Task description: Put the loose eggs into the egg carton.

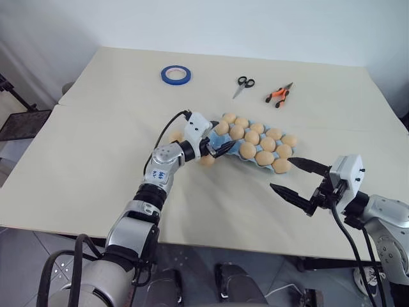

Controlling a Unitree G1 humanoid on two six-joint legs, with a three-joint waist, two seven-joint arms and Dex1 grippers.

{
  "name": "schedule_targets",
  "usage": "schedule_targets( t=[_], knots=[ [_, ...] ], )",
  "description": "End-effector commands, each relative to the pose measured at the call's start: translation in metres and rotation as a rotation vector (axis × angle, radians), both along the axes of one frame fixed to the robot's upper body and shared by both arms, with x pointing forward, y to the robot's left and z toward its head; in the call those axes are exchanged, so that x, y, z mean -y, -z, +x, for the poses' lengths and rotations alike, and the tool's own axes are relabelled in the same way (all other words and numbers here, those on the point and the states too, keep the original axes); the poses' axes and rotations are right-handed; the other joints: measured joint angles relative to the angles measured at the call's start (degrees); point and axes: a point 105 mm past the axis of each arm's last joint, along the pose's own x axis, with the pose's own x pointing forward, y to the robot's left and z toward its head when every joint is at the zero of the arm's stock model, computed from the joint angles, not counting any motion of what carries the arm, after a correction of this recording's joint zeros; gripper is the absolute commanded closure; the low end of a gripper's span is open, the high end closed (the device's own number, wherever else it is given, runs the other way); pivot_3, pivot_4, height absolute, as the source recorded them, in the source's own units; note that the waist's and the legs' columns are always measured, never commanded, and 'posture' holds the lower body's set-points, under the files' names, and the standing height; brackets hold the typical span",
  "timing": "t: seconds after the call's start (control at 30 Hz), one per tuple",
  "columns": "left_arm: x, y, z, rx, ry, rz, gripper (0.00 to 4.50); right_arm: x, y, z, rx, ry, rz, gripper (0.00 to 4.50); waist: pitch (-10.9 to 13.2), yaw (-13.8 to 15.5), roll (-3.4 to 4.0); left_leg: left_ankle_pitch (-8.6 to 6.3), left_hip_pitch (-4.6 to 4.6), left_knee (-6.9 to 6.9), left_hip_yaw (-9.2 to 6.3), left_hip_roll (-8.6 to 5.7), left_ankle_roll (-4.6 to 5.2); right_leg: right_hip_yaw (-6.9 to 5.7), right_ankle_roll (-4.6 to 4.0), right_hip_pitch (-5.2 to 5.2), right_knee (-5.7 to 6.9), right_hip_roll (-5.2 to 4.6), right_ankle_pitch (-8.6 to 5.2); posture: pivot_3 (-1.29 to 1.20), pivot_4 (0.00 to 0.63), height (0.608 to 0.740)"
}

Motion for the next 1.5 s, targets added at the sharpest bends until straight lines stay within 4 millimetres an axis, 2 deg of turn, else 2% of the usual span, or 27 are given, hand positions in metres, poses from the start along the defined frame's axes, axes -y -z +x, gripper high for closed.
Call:
schedule_targets(
  t=[0.03, 0.13, 0.27, 0.47, 0.87, 0.97, 1.13, 1.3, 1.43, 1.5],
  knots=[
    [-0.011, -0.002, -0.015, 0.02, 0.037, 0.022, 0.02, 0.0, -0.004, -0.004, 0.027, 0.0, 0.0, 0.0, 0.0, -0.1, 0.02, -0.01, 0.02, -0.01, 0.0, 0.04, -0.06, 0.0, -0.03, 0.0, 0.03, 0.02, -0.01, 0.0, 0.15, 0.74],
    [-0.024, 0.004, -0.027, -0.006, 0.025, 0.039, 0.02, -0.001, -0.003, -0.003, 0.027, 0.007, 0.009, 0.0, 0.0, 0.0, 0.03, 0.0, 0.03, -0.01, -0.01, 0.08, -0.11, -0.03, -0.08, -0.02, 0.13, 0.04, -0.05, 0.0, 0.15, 0.74],
    [-0.037, 0.018, -0.024, -0.04, -0.053, 0.065, 0.02, -0.006, -0.001, -0.001, 0.019, -0.011, 0.015, 0.0, 0.0, 0.2, 0.03, 0.05, 0.05, 0.09, -0.02, 0.05, -0.05, -0.03, -0.07, 0.0, 0.19, 0.0, -0.04, 0.0, 0.15, 0.74],
    [-0.036, 0.03, -0.021, -0.069, -0.068, 0.087, 0.02, -0.007, -0.004, 0.005, 0.028, -0.016, 0.016, 0.0, 0.0, 0.2, 0.03, 0.08, 0.08, 0.09, 0.0, -0.09, 0.07, -0.01, -0.01, 0.08, 0.13, -0.14, 0.04, 0.0, 0.15, 0.74],
    [-0.014, 0.04, -0.005, -0.1, -0.056, 0.104, 0.02, -0.005, -0.004, 0.004, 0.028, 0.0, 0.01, 0.0, 0.0, 0.1, 0.03, 0.03, 0.01, 0.05, 0.0, -0.05, 0.06, -0.01, -0.03, 0.0, 0.04, -0.08, 0.01, 0.0, 0.15, 0.74],
    [-0.012, 0.04, -0.002, -0.113, -0.058, 0.09, 0.59, -0.004, -0.003, 0.003, 0.027, 0.007, 0.009, 0.0, 0.0, 0.1, 0.04, 0.03, 0.01, 0.05, -0.01, -0.04, 0.06, -0.02, -0.03, 0.0, 0.05, -0.07, 0.01, 0.0, 0.15, 0.74],
    [-0.01, 0.04, -0.007, -0.101, -0.022, 0.089, 2.06, -0.005, -0.003, 0.003, 0.028, 0.011, 0.01, 0.0, 0.0, 0.2, 0.04, 0.03, 0.01, 0.05, 0.0, -0.04, 0.06, -0.03, -0.03, 0.0, 0.05, -0.07, 0.01, 0.0, 0.15, 0.74],
    [-0.008, 0.031, -0.021, -0.07, 0.037, 0.069, 2.12, -0.004, -0.005, 0.003, 0.032, 0.016, 0.01, 0.0, 0.0, 0.2, 0.04, 0.02, 0.01, 0.01, 0.01, -0.02, 0.03, -0.02, -0.03, -0.01, 0.05, -0.06, 0.01, 0.0, 0.15, 0.74],
    [0.006, 0.001, -0.037, -0.029, 0.099, -0.022, 2.12, -0.004, -0.005, 0.002, 0.034, 0.02, 0.011, 0.0, 0.0, 0.2, 0.04, 0.02, 0.0, 0.02, 0.0, 0.01, 0.01, -0.02, -0.03, -0.01, 0.06, -0.06, 0.01, 0.0, 0.15, 0.74],
    [0.013, -0.014, -0.03, -0.019, 0.067, -0.065, 2.12, -0.004, -0.005, 0.002, 0.033, 0.023, 0.012, 0.0, 0.0, 0.4, 0.04, 0.02, 0.01, 0.05, 0.01, 0.0, 0.01, -0.02, -0.03, 0.02, 0.09, -0.06, 0.01, 0.0, 0.15, 0.74]
  ],
)
